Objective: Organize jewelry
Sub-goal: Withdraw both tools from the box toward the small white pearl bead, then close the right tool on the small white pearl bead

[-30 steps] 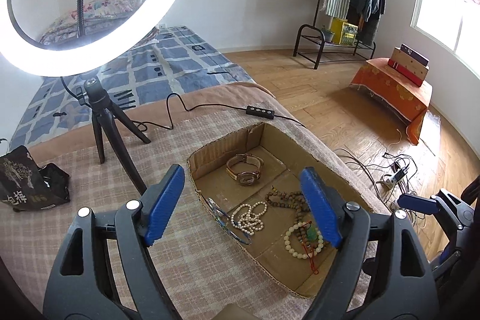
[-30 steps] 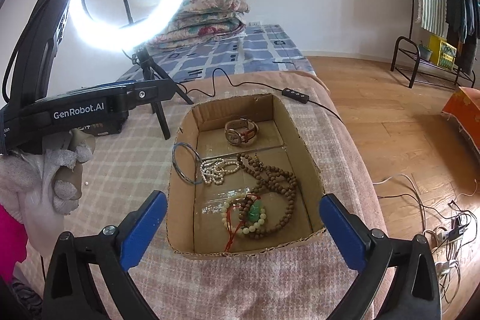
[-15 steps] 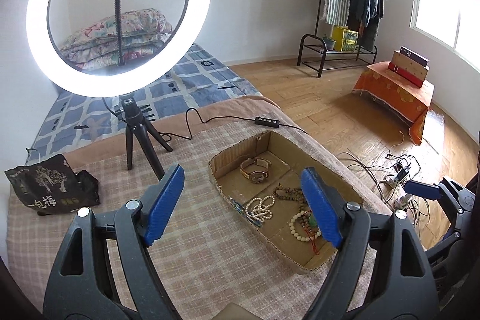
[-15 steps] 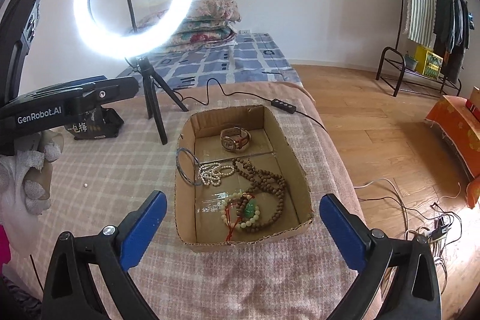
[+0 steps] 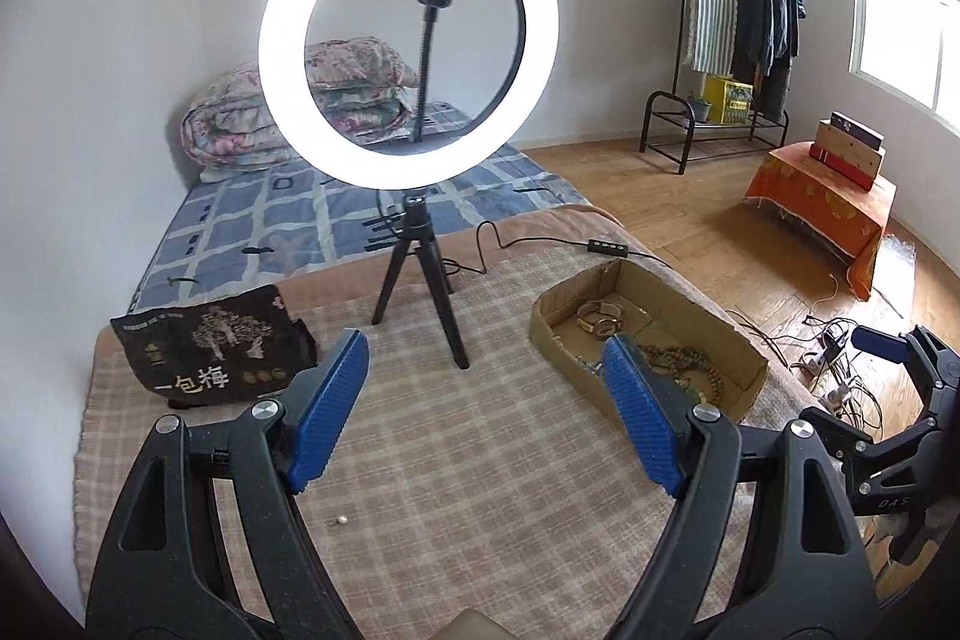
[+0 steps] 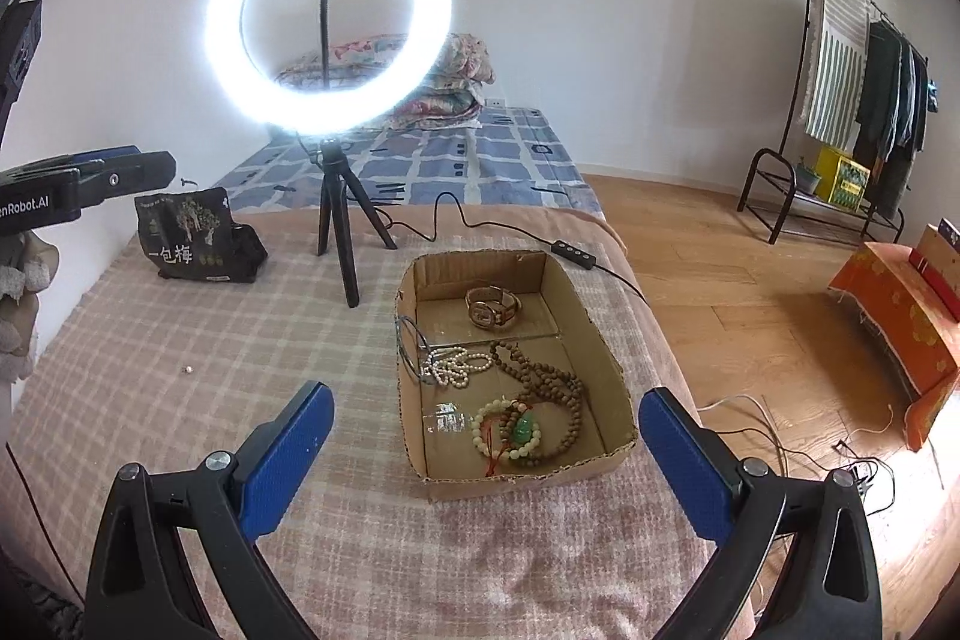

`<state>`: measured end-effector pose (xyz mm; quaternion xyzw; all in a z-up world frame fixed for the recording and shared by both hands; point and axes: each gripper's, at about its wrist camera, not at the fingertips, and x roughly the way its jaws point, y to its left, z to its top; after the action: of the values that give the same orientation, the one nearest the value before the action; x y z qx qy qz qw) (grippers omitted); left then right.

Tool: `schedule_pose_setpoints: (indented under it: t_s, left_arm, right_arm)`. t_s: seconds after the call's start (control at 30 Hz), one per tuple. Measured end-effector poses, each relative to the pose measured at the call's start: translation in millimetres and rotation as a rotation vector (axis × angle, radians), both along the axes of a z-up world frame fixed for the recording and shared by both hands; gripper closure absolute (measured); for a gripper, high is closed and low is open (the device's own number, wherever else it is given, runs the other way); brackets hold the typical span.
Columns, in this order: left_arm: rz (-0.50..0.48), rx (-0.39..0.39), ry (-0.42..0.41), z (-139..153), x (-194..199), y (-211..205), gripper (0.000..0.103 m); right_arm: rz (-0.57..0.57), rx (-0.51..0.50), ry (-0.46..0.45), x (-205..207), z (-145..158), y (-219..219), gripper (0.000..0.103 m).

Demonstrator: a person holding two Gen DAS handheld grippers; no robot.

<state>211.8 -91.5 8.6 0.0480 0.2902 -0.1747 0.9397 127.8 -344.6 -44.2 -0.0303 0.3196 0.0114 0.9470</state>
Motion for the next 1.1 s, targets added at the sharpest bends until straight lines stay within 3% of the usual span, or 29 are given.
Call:
schedule_pose_setpoints:
  t_s: [0.3,0.43,0.53,0.67,0.97,1.1]
  left_arm:
    - [0.052,0.034,-0.005,-25.2,-14.7,67.5,0.021]
    - [0.045,0.06,0.023,-45.0,-17.1,86.7,0.021]
    - [0.04,0.037,0.065,-60.6,-13.3,99.5,0.021]
    - [0.032,0.019,0.13,-84.1,-2.4,112.2,0.033]
    - [-0.05,0.029,0.235,-154.7,23.7,125.4,0.06]
    - [-0.095,0.046,0.259,-184.3,31.4,122.4,0.061]
  right_arm:
    - [0.149,0.048,0.009,-14.9,-10.4,59.9,0.0]
    - [0.209,0.1,0.023,-20.8,-20.5,89.9,0.0]
    - [0.234,0.127,0.035,-25.3,-32.3,113.1,0.0]
    - [0.284,0.126,0.061,-27.3,-52.7,146.5,0.004]
    - [0.352,0.149,0.162,-14.5,-105.9,195.2,0.035]
    - [0.389,0.173,0.223,-2.5,-129.3,208.5,0.052]
